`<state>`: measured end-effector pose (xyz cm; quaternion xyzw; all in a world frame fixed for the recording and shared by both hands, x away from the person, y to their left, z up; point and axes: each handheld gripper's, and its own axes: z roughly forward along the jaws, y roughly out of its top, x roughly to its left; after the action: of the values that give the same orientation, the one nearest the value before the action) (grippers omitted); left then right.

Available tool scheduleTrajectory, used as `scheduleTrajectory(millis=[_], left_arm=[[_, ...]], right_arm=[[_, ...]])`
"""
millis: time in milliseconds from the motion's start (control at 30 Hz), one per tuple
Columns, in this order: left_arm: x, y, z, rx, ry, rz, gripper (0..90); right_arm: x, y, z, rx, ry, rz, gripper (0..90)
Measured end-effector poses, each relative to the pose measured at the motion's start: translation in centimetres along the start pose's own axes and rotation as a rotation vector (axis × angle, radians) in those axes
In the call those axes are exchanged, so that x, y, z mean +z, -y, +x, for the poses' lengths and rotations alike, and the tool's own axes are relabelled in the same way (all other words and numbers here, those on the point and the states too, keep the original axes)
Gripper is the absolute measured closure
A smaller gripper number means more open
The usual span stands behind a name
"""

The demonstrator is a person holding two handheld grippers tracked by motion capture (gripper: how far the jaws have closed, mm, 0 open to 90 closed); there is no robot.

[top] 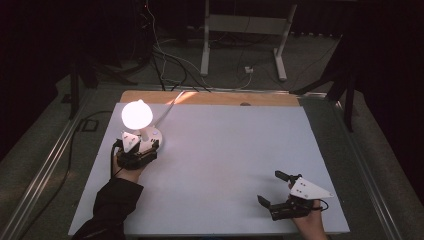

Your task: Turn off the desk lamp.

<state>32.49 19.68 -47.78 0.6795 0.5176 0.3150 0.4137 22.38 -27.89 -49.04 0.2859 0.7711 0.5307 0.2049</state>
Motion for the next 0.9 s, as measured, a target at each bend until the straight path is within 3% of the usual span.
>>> scheduleTrajectory(millis=[300,567,700,900], left_arm=[[0.5,0.3,0.6,-0.012,-0.057,0.027,65.0],[0.9,0.4,1.1,-0.011,-0.051,0.045,84.8],[1.2,0.6,1.3,-0.013,-0.042,0.058,90.0],[1.7,0.8,1.4,0.0,-0.007,0.07,90.0]], right_arm=[[0.0,0.0,0.0,-0.001,-0.001,0.0,0.0],[0.0,0.0,0.0,-0.002,-0.004,0.002,0.0],[0.0,0.0,0.0,-0.002,-0.004,0.002,0.0],[0.0,0.0,0.0,-0.002,-0.005,0.003,0.0]])
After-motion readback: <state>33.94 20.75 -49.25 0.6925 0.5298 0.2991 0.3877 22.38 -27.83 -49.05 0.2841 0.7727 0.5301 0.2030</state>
